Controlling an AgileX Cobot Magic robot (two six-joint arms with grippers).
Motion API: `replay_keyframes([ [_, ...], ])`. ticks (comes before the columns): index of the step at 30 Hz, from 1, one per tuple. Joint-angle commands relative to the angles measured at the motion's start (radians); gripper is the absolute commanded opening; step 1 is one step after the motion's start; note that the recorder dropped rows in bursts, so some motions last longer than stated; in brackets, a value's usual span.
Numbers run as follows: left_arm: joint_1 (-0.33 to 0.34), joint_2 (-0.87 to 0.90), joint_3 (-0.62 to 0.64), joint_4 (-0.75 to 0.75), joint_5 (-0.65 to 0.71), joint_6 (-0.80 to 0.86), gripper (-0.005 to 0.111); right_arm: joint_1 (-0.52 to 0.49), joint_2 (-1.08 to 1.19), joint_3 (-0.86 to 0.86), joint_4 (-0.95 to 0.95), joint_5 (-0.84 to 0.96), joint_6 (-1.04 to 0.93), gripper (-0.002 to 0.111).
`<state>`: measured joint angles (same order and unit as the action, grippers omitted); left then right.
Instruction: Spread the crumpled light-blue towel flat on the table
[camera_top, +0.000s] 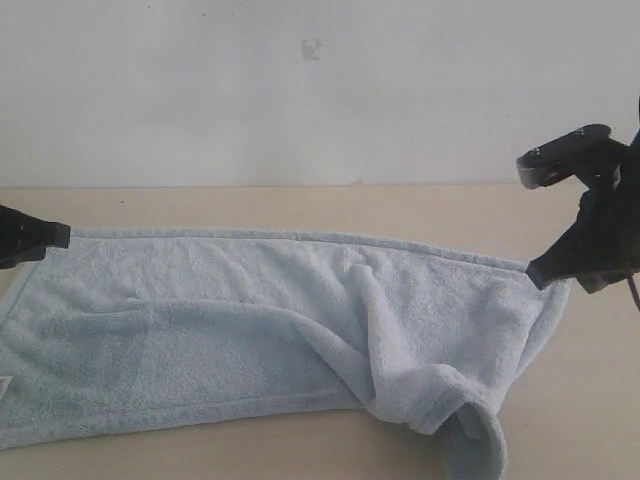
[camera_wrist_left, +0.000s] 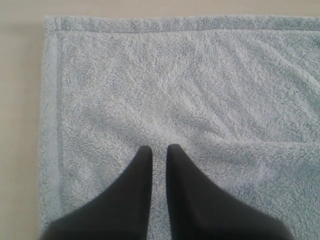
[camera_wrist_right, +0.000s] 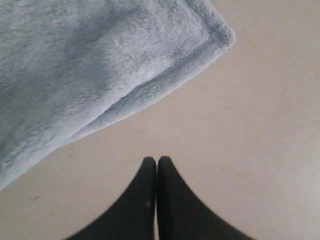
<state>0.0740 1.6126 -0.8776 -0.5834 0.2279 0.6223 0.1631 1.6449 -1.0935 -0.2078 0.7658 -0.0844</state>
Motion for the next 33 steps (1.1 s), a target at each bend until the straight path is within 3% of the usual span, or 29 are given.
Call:
replay_keyframes([
  [1,-0.005,-0.007,-0.004,-0.011,0.008,0.010,0.010,-0.063,0.173,-0.146,0.110,0.033,-0.108,0.000],
  [14,-0.005,-0.001,-0.004,-0.011,-0.018,0.023,0.010,-0.064,0.515,-0.513,0.095,0.121,-0.128,0.000],
  [33,-0.005,-0.001,-0.004,-0.011,-0.033,0.023,0.010,-0.128,0.571,-0.526,0.130,0.066,-0.209,0.000],
])
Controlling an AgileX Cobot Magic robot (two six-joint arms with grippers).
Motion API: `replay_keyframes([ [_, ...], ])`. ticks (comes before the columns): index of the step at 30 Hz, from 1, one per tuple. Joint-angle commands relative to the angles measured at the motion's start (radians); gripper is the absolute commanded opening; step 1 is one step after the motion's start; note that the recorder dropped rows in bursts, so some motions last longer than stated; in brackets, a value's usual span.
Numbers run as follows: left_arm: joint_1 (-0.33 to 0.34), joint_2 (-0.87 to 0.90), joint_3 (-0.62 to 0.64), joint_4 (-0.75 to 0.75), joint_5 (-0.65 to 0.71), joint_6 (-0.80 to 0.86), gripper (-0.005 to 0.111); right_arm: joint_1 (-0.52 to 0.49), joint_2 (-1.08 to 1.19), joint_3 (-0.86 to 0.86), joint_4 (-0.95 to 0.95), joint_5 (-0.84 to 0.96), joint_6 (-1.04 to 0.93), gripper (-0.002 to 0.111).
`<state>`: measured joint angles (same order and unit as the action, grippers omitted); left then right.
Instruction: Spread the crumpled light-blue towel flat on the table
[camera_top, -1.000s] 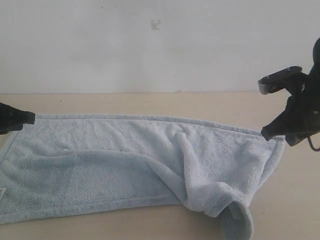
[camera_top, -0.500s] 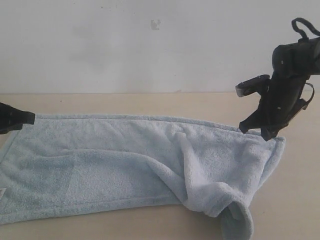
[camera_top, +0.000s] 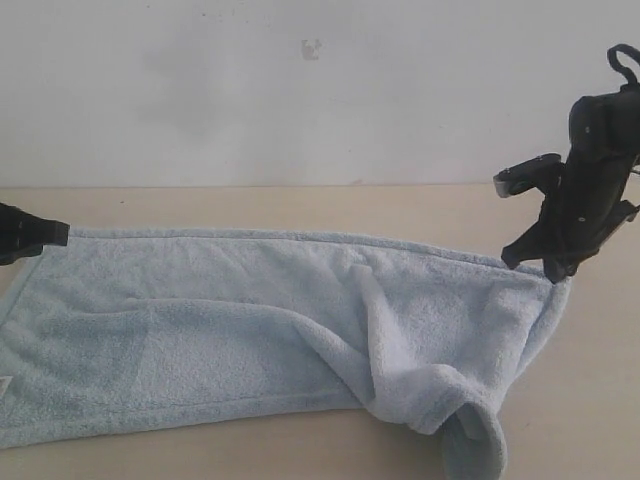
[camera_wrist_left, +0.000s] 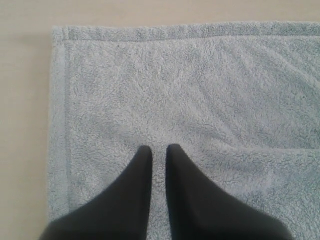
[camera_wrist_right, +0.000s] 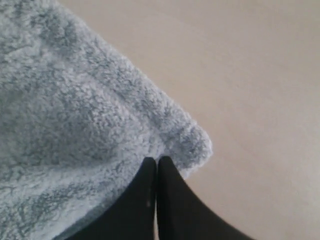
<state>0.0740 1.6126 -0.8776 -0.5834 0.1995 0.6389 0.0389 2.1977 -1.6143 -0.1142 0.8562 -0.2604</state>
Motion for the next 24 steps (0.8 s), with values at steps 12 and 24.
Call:
replay_keyframes([
  [12,-0.005,-0.001,-0.004,-0.011,-0.003,0.006,0.010,-0.010,0.110,-0.106,0.033,0.002,-0.034,0.000],
  [24,-0.005,-0.001,-0.004,-0.011,0.030,0.033,0.010,-0.194,0.193,-0.365,0.001,0.070,0.014,0.000],
])
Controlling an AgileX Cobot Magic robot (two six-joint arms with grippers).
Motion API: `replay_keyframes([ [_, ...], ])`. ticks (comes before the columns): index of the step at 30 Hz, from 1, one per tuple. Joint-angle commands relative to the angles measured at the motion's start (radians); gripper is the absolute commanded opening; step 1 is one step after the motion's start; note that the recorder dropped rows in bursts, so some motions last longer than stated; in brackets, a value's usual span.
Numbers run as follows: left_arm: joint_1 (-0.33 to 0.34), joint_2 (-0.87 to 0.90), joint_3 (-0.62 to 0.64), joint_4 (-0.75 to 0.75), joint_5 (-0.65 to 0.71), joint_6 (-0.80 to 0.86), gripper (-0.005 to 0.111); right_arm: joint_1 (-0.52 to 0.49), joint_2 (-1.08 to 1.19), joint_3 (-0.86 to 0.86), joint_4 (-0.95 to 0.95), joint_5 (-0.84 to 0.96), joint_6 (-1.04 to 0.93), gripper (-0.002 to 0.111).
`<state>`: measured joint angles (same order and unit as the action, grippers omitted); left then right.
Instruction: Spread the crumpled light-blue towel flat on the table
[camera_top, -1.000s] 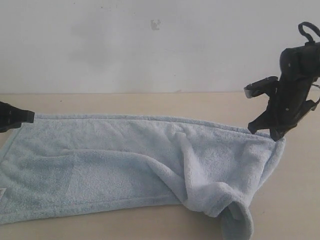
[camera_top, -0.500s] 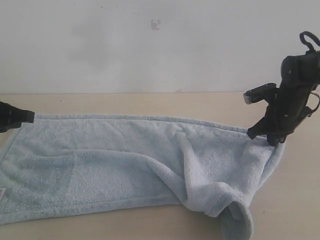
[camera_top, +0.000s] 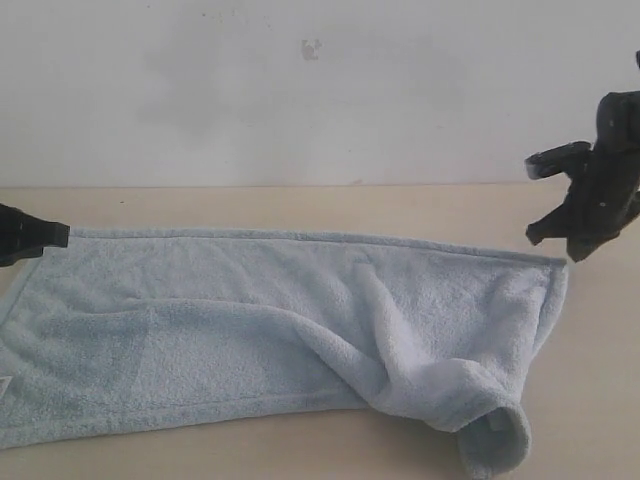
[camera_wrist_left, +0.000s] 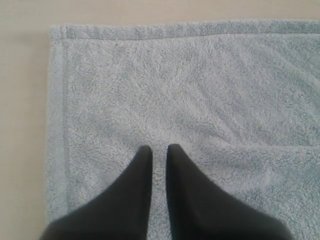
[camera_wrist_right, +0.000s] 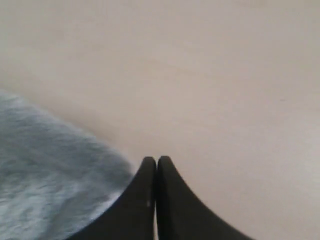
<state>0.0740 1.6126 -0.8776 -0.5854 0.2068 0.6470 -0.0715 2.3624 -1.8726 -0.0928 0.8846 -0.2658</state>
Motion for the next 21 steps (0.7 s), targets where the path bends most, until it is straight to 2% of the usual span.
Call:
replay_keyframes([
  [1,-0.005,-0.001,-0.004,-0.009,0.030,0.027,0.010,-0.102,0.036,-0.139,-0.019,0.054,0.021,0.000],
  [5,-0.005,-0.001,-0.004,-0.009,0.052,0.082,0.012,-0.129,0.038,-0.182,0.080,0.066,-0.060,0.000],
  [10,-0.005,-0.001,-0.004,-0.014,0.033,0.103,0.024,-0.129,0.030,-0.182,0.438,0.199,-0.267,0.000],
  [16,-0.005,-0.001,-0.004,-0.036,0.026,0.103,0.028,-0.129,-0.002,-0.173,0.445,0.318,-0.265,0.000],
  [21,-0.005,-0.001,-0.004,-0.054,0.027,0.103,0.028,-0.125,-0.066,-0.064,0.520,0.303,-0.336,0.000],
])
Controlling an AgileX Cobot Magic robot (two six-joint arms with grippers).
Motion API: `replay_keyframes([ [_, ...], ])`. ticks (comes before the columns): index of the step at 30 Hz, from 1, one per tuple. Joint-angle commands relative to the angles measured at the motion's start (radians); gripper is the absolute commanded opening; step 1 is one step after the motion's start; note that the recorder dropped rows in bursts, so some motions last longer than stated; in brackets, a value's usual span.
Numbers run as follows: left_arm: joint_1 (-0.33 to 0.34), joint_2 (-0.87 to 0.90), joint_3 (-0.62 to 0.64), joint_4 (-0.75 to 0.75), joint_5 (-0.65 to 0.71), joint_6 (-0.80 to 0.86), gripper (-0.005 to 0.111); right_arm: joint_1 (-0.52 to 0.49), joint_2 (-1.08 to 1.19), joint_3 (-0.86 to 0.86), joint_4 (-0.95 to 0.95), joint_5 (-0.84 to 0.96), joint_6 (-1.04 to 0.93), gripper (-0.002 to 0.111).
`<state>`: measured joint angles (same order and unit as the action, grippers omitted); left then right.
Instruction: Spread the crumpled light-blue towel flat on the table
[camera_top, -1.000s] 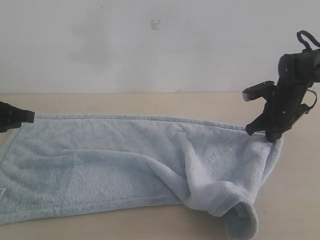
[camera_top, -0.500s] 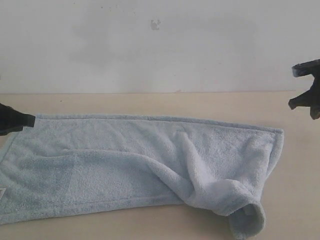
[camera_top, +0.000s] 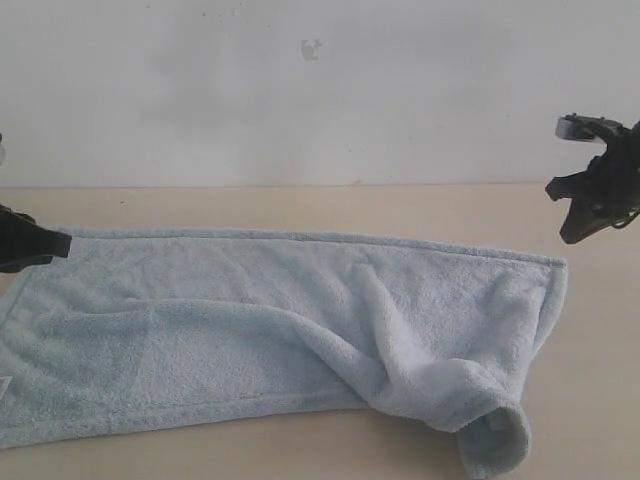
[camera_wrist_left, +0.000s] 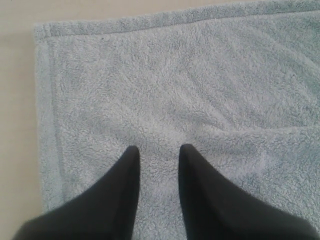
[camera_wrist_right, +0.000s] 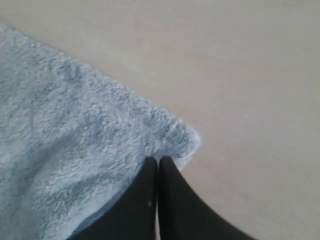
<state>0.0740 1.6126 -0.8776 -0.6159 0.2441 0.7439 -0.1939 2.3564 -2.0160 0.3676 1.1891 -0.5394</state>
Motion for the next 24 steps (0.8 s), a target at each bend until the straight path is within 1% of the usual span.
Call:
replay_keyframes([
  [1,-0.005,-0.001,-0.004,-0.024,-0.011,0.006,0.028,0.003,-0.075,0.110,0.062,-0.017,-0.074,0.000],
  [6,-0.005,-0.001,-0.004,-0.039,-0.011,0.006,0.028,0.031,-0.101,0.241,0.064,-0.079,-0.109,0.000],
  [13,-0.005,-0.001,-0.004,-0.046,-0.011,0.006,0.028,0.137,-0.099,0.333,0.039,-0.195,-0.147,0.000],
  [15,-0.005,-0.001,-0.004,-0.046,-0.011,0.006,0.028,0.154,-0.087,0.333,-0.056,-0.249,-0.061,0.000],
  [16,-0.005,-0.001,-0.004,-0.046,-0.011,0.006,0.028,0.154,-0.076,0.333,-0.140,-0.274,0.003,0.000],
  [18,-0.005,-0.001,-0.004,-0.048,-0.011,0.006,0.028,0.154,-0.057,0.333,-0.235,-0.309,0.060,0.000],
  [20,-0.005,-0.001,-0.004,-0.048,-0.011,0.006,0.028,0.154,-0.036,0.319,-0.248,-0.334,0.062,0.000],
  [22,-0.005,-0.001,-0.004,-0.048,-0.011,0.006,0.028,0.154,-0.006,0.265,-0.310,-0.335,0.113,0.000],
  [24,-0.005,-0.001,-0.004,-0.048,-0.011,0.006,0.028,0.154,0.051,0.155,-0.420,-0.293,0.191,0.000],
])
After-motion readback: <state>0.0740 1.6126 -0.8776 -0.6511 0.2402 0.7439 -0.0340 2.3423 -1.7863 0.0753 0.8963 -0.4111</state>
